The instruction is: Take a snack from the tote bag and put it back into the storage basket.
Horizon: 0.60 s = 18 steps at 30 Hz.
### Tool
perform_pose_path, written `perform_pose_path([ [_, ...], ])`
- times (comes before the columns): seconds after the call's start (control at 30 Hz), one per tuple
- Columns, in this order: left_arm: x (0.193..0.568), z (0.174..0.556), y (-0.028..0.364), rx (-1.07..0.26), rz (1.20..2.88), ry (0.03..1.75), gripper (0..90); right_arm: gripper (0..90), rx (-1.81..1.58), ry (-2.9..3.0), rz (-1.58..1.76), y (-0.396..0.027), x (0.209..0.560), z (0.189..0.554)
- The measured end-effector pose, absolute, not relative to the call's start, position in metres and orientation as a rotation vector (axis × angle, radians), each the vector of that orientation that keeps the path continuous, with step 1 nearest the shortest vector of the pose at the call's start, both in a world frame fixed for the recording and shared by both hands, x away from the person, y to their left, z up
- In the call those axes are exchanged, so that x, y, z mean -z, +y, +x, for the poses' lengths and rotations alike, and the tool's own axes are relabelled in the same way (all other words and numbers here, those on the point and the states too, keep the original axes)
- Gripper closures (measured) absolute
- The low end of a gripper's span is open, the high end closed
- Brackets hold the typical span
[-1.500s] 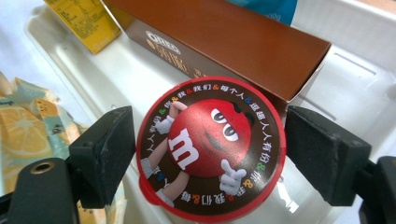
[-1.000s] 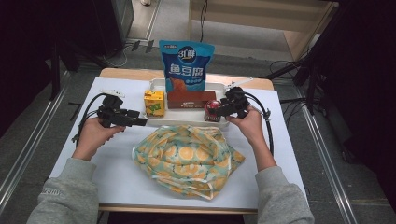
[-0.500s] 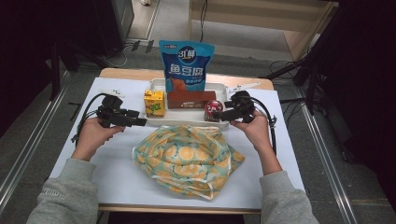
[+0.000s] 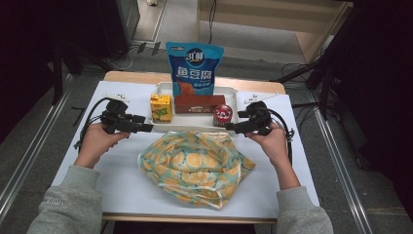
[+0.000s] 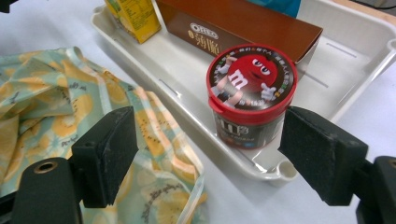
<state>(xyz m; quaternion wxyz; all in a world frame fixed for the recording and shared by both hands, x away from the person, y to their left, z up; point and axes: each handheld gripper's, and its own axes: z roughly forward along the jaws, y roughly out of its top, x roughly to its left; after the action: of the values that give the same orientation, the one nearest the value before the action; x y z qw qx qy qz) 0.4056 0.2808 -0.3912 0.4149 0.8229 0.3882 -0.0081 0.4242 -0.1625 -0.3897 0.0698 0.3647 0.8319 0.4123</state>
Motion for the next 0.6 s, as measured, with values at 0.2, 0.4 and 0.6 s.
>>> perform_pose_path([
  [0.2, 0.392, 0.405, 0.281, 0.024, 2.072, 0.97, 35.1, 19.8, -1.234, 2.503, 1.094, -0.166, 0.392, 0.415],
  [0.4, 0.391, 0.403, 0.281, 0.028, 2.066, 0.964, 35.0, 19.8, -1.228, 2.505, 1.093, -0.17, 0.394, 0.408],
  [0.6, 0.391, 0.403, 0.283, 0.024, 2.063, 0.961, 34.5, 19.8, -1.194, 2.5, 1.1, -0.176, 0.4, 0.402],
])
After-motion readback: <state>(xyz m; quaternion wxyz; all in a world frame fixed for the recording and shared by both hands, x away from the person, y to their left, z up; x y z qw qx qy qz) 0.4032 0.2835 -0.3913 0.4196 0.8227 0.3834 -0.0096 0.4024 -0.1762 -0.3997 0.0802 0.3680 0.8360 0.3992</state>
